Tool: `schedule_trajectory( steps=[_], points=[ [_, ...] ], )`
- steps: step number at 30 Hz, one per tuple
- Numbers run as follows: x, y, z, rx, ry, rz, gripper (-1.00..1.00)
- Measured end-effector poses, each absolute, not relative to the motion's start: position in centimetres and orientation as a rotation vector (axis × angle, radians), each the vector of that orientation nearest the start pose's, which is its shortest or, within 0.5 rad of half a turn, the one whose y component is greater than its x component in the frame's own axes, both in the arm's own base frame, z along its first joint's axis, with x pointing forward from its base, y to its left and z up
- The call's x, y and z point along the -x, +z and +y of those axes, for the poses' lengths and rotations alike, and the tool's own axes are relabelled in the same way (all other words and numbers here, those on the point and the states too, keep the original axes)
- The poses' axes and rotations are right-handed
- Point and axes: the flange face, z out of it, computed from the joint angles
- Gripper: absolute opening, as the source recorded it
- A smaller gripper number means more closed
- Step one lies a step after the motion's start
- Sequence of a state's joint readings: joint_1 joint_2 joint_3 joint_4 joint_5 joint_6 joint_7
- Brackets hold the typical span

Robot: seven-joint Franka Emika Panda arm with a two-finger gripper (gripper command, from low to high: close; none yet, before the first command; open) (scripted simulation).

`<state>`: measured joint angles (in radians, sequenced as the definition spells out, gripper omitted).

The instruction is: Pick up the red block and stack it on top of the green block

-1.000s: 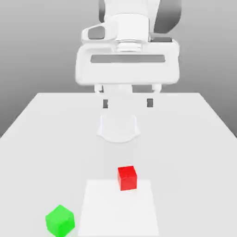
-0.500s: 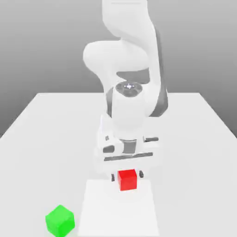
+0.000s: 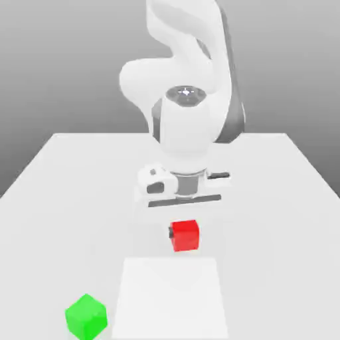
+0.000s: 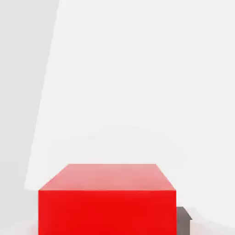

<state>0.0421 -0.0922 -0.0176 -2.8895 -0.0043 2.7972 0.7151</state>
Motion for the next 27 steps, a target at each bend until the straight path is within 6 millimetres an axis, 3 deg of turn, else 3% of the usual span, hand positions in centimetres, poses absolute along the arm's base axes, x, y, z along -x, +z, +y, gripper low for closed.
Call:
schedule_trajectory(
  steps=[7, 12, 16, 17, 23, 27],
  points=[
    [-42.1, 23.3, -7.4, 2.767, 0.000, 1.485, -1.00],
    [-46.1, 24.3, -13.7, 2.619, 0.000, 1.733, -1.00],
    [-46.9, 20.0, -14.7, 2.594, 0.000, 1.771, -1.00],
    [-46.8, 18.9, -14.8, 2.593, 0.000, 1.772, 1.00],
    [-46.8, 18.3, -14.8, 2.593, 0.000, 1.773, 1.00],
    [-46.9, 22.1, -14.8, 2.593, 0.000, 1.773, 1.00]
  ],
)
